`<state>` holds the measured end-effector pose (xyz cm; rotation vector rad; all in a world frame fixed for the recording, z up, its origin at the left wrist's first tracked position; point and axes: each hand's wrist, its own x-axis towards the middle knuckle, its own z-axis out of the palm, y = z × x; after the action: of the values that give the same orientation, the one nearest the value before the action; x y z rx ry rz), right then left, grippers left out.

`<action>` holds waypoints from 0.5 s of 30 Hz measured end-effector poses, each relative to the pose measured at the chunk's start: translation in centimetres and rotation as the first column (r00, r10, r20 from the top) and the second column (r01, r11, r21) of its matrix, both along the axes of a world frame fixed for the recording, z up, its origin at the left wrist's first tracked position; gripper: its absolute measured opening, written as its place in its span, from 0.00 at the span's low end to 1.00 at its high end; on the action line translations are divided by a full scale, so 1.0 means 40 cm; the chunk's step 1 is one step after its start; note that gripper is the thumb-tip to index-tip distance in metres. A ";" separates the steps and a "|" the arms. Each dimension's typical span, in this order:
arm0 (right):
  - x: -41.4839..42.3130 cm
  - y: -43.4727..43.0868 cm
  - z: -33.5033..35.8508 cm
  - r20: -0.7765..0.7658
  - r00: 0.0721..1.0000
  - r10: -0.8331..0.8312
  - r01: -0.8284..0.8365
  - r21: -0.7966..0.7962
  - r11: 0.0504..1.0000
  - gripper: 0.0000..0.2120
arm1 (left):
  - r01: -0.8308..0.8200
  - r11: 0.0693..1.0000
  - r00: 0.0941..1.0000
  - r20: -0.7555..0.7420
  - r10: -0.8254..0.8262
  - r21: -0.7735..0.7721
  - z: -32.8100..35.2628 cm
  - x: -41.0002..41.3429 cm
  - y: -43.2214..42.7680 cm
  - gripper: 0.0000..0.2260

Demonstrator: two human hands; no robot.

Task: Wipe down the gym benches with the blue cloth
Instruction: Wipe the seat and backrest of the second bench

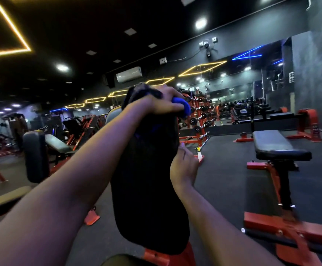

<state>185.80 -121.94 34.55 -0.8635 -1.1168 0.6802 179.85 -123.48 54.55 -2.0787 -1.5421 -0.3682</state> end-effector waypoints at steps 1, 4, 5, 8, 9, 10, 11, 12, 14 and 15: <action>-0.004 0.005 0.000 0.003 1.000 -0.009 0.009 -0.001 1.000 0.20 | -0.004 1.000 0.978 0.210 0.003 0.001 0.025 -0.046 0.004 0.19; -0.012 0.015 -0.009 0.011 1.000 -0.026 0.026 0.010 1.000 0.21 | -0.121 0.989 0.840 0.540 0.057 0.085 0.040 -0.200 0.010 0.35; -0.011 0.017 -0.010 0.007 1.000 -0.029 0.029 0.017 0.999 0.21 | -0.165 0.981 0.812 0.579 0.075 0.104 0.025 -0.242 0.018 0.33; -0.012 0.010 -0.005 -0.011 0.999 -0.034 0.034 0.022 0.999 0.23 | -0.262 0.959 0.750 0.649 0.129 0.112 0.008 -0.296 0.023 0.25; -0.014 0.007 -0.005 0.004 0.999 -0.048 0.048 0.020 0.999 0.23 | -0.286 0.955 0.754 0.633 0.175 0.077 0.013 -0.285 0.022 0.24; -0.012 0.004 -0.003 0.021 0.998 -0.061 0.060 0.013 0.998 0.22 | -0.281 0.958 0.776 0.601 0.192 0.056 0.021 -0.257 0.024 0.23; -0.012 0.001 -0.001 0.031 0.998 -0.062 0.062 0.008 0.998 0.22 | -0.243 0.969 0.807 0.565 0.173 0.049 0.035 -0.221 0.033 0.22; -0.009 -0.004 0.002 0.035 0.998 -0.053 0.053 0.002 0.999 0.21 | -0.182 0.982 0.856 0.500 0.131 0.054 0.040 -0.171 0.039 0.22; -0.006 -0.012 0.005 0.034 0.998 -0.043 0.044 -0.007 0.999 0.22 | -0.086 0.994 0.958 0.281 0.064 0.065 0.033 -0.069 0.039 0.24; -0.003 -0.015 0.005 0.033 0.998 -0.045 0.045 -0.007 0.999 0.22 | -0.062 0.995 0.983 0.178 0.048 0.075 0.026 -0.036 0.034 0.24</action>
<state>185.67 -122.56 34.76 -0.9066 -1.1219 0.6351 178.43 -122.14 55.59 -1.9826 -1.6536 -0.5970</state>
